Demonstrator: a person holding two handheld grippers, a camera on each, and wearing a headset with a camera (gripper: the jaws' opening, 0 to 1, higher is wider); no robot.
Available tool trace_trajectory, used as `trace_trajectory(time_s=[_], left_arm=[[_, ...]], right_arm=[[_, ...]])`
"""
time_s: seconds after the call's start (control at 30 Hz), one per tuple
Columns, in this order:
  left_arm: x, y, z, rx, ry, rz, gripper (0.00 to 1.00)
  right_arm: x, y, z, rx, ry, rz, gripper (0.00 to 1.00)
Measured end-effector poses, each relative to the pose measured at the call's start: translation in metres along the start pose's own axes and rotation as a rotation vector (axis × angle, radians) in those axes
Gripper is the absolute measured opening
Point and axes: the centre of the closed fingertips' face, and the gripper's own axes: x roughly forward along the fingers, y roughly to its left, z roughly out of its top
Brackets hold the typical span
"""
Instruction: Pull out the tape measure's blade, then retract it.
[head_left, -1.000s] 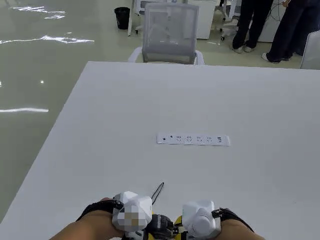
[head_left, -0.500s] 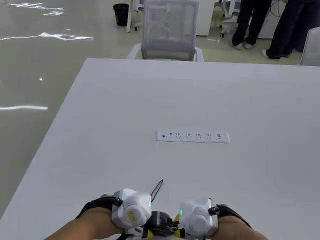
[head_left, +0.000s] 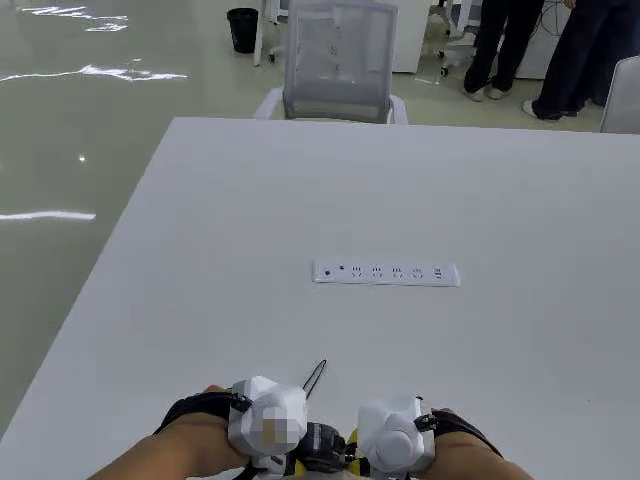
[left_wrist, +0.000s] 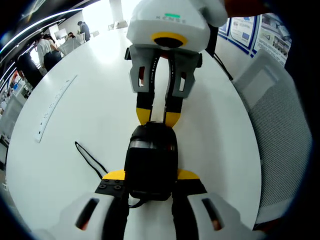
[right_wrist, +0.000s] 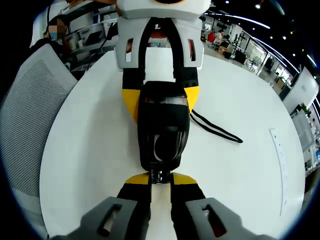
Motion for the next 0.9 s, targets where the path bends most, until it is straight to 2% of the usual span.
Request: trace_trajectory(time_s=[0.13, 0.23, 0.37, 0.67, 0.9], left_arm=[[0.0, 0.0, -0.001, 0.001, 0.009, -0.005, 0.28], [0.0, 0.001, -0.001, -0.007, 0.013, -0.011, 0.28], [0.0, 0.002, -0.003, -0.007, 0.028, -0.015, 0.28], [0.001, 0.003, -0.004, -0.02, 0.033, -0.013, 0.28], [0.002, 0.004, -0.004, -0.028, 0.034, -0.014, 0.28]], right_arm=[[0.0, 0.0, 0.0, -0.013, 0.01, 0.005, 0.12], [0.0, 0.0, -0.001, 0.011, 0.013, 0.007, 0.12], [0.0, 0.0, -0.002, 0.008, 0.01, 0.011, 0.12], [0.001, -0.001, -0.003, 0.003, 0.018, 0.014, 0.11], [-0.004, -0.002, -0.011, 0.009, 0.029, 0.013, 0.11]])
